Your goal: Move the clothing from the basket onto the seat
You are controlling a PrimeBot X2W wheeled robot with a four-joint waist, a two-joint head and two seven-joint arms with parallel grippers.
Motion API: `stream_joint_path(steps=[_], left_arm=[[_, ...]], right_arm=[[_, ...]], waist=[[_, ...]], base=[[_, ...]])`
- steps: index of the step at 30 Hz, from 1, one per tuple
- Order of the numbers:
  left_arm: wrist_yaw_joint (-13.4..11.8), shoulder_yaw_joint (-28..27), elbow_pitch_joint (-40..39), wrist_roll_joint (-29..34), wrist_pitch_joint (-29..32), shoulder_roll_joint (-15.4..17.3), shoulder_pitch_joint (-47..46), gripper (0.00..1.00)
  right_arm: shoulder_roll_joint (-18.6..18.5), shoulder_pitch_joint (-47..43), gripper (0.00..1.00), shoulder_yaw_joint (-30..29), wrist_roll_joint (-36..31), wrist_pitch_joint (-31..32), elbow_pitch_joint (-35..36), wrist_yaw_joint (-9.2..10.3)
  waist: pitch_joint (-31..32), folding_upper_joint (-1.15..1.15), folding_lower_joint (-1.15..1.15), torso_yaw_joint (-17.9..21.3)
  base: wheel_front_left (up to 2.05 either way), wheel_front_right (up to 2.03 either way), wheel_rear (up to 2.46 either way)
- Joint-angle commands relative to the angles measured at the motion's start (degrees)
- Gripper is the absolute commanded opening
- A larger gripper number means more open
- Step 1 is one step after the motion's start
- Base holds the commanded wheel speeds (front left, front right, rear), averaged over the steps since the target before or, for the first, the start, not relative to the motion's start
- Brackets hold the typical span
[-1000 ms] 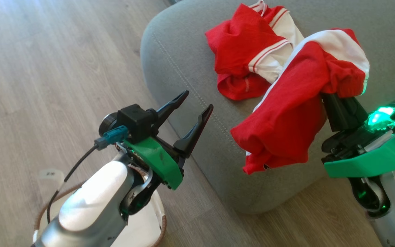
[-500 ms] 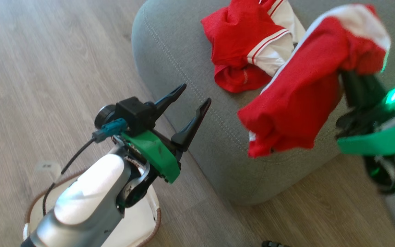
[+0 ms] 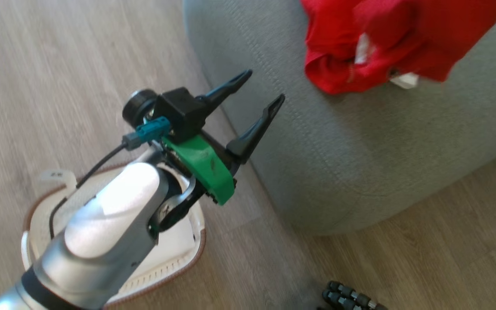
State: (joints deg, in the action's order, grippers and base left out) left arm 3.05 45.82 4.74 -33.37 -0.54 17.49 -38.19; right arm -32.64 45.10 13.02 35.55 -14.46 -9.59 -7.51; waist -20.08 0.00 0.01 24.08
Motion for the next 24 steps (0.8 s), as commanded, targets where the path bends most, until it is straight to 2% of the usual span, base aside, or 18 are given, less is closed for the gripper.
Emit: stream_joint_path(steps=[1,8,14,19,24], left_arm=[[0.32,-1.62,-2.54,0.86,0.44,0.90,-3.50,1.00],[0.99,-1.13,-3.72,1.56,1.37,0.78,-6.72,1.00],[1.67,-0.19,-4.65,2.66,1.30,0.79,-8.90,1.00],[2.06,0.51,-5.14,3.14,0.69,0.18,-10.28,1.00],[2.49,1.40,-4.29,3.32,-0.39,-0.79,-11.28,1.00]], right_arm=[[-2.57,2.76,0.00,-1.98,-0.25,0.25,-0.98,0.02],[-4.67,10.39,0.00,-5.85,-2.28,0.16,-10.93,0.02],[-5.92,13.39,0.00,-8.23,-3.23,0.25,-19.89,0.02],[-5.27,15.30,0.00,-8.62,-2.87,0.86,-26.18,0.02],[-4.50,16.52,0.00,-5.98,-4.18,5.35,-32.96,0.02]], waist=[[-3.38,0.00,-0.01,-2.62],[-9.06,0.00,-0.01,-5.32],[-12.81,0.00,-0.01,-7.28],[-15.46,0.00,-0.01,-8.60],[-16.86,0.00,-0.01,-10.13]], base=[[0.00,0.00,0.00],[0.00,0.00,0.00],[0.00,0.00,0.00],[0.00,0.00,0.00],[0.00,0.00,0.00]])
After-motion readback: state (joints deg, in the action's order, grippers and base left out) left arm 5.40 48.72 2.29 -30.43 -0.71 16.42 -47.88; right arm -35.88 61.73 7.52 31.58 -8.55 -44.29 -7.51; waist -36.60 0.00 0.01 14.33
